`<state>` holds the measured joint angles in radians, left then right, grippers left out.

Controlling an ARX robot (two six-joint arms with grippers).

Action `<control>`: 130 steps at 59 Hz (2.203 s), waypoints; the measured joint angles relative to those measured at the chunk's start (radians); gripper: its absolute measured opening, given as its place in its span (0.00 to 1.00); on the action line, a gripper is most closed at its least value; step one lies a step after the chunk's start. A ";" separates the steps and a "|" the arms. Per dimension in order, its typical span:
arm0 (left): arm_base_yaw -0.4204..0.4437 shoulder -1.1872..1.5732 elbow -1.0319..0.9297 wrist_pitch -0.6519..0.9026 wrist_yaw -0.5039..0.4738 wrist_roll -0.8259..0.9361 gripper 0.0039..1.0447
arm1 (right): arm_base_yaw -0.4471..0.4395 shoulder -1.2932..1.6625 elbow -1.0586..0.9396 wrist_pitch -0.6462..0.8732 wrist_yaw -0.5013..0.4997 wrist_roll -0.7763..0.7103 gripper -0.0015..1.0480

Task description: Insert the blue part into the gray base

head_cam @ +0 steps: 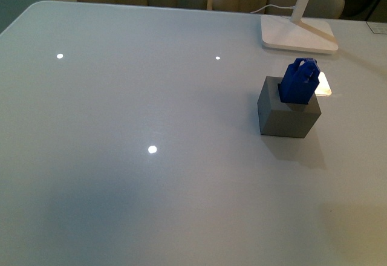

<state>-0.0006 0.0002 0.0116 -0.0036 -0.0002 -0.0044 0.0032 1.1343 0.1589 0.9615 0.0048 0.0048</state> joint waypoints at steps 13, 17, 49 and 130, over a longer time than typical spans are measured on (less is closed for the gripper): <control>0.000 0.000 0.000 0.000 0.000 0.000 0.93 | 0.000 -0.125 -0.098 -0.033 -0.003 0.000 0.02; 0.000 0.000 0.000 0.000 0.000 0.000 0.93 | 0.000 -0.177 -0.108 -0.068 -0.003 0.000 0.02; 0.000 0.000 0.000 0.000 0.000 0.000 0.93 | 0.000 -0.653 -0.141 -0.486 -0.003 0.000 0.02; 0.000 0.000 0.000 0.000 0.000 0.000 0.93 | 0.000 -1.128 -0.140 -0.960 -0.004 -0.002 0.44</control>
<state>-0.0006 0.0002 0.0116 -0.0036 -0.0002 -0.0040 0.0032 0.0063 0.0185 0.0017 0.0006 0.0032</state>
